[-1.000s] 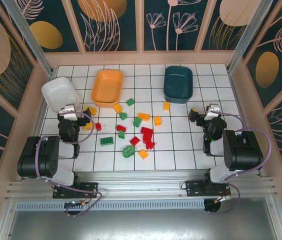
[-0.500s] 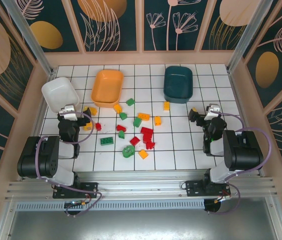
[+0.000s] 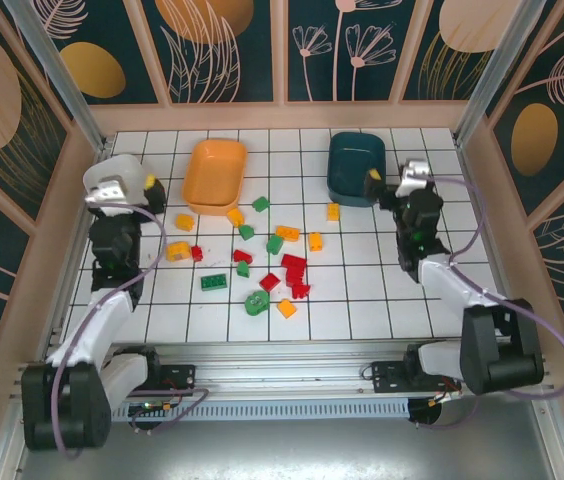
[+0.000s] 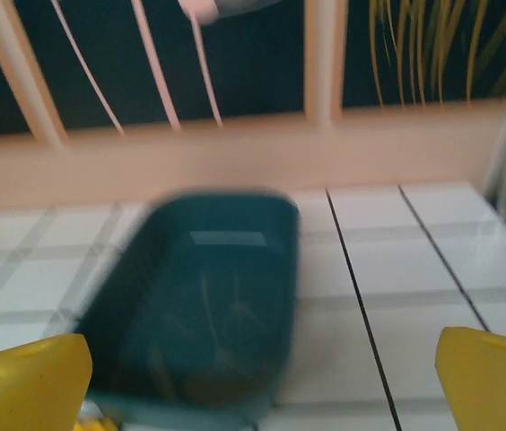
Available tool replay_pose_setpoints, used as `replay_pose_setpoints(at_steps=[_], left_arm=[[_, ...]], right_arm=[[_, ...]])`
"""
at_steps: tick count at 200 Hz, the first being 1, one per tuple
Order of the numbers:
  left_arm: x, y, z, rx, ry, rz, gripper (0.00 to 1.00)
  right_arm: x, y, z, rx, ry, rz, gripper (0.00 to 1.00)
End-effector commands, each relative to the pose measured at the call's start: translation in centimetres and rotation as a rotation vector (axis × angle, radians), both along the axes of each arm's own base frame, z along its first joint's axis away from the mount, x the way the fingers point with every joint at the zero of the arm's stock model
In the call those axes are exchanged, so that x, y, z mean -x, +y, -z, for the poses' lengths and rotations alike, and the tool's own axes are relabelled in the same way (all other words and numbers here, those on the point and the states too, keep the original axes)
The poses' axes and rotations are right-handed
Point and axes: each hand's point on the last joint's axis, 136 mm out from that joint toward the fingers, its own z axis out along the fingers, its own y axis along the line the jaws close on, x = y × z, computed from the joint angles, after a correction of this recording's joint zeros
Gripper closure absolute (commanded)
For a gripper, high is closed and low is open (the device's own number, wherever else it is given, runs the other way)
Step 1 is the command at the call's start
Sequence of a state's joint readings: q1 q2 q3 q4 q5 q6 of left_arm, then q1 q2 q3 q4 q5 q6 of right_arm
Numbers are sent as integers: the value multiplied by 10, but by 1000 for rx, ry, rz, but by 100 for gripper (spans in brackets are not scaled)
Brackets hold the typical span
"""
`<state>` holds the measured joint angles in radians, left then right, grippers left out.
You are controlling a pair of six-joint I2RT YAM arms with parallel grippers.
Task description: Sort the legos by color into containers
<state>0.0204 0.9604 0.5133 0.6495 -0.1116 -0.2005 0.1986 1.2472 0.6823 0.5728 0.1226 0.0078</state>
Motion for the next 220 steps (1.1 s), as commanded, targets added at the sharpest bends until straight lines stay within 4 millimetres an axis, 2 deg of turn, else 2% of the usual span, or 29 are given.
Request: replay_pose_setpoints(at_steps=[1, 16, 25, 32, 37, 46, 55, 80, 94, 110, 150, 153, 156, 164, 177, 187, 207, 215, 220], left_arm=[[23, 27, -5, 302, 65, -143, 1], [40, 32, -13, 357, 59, -179, 1], [54, 45, -6, 431, 35, -256, 1], [67, 58, 2, 514, -7, -331, 1], [73, 60, 9, 539, -23, -347, 1], [79, 55, 8, 492, -55, -301, 2], [82, 52, 11, 471, -55, -281, 5], [74, 59, 33, 432, 137, -378, 7], [60, 61, 49, 375, 298, -420, 6], [41, 61, 56, 347, 422, -440, 2], [-11, 56, 63, 296, 538, -392, 3], [-14, 55, 68, 292, 557, -387, 4], [-21, 55, 60, 287, 550, -381, 5], [-33, 55, 60, 277, 575, -368, 9], [-54, 55, 66, 263, 631, -340, 19], [-72, 53, 74, 257, 673, -312, 20], [-107, 42, 99, 244, 788, -228, 32], [-120, 38, 114, 240, 837, -200, 37], [-127, 37, 130, 243, 875, -196, 38]], right_arm=[[3, -8, 4, -151, 183, 38, 1], [0, -10, 23, -371, 239, -62, 1], [0, -18, 47, -515, 326, -62, 1], [-3, -20, 57, -591, 373, -90, 1], [-4, -17, 64, -615, 403, -137, 3], [-8, -15, 77, -650, 458, -166, 16], [-11, -17, 89, -655, 503, -141, 22], [-11, -27, 106, -590, 535, -4, 26], [-11, -28, 110, -562, 554, 34, 27], [-10, -24, 116, -524, 582, 48, 28], [-4, -2, 132, -456, 619, 25, 28], [-3, -1, 133, -452, 621, 23, 28], [-3, 1, 133, -450, 621, 20, 29], [-2, 4, 135, -441, 627, 14, 29], [-1, 8, 138, -431, 635, 2, 28], [-1, 10, 140, -430, 638, -5, 29], [-1, 14, 143, -435, 649, -24, 29], [-1, 16, 144, -435, 653, -33, 29], [-1, 17, 144, -435, 654, -37, 29]])
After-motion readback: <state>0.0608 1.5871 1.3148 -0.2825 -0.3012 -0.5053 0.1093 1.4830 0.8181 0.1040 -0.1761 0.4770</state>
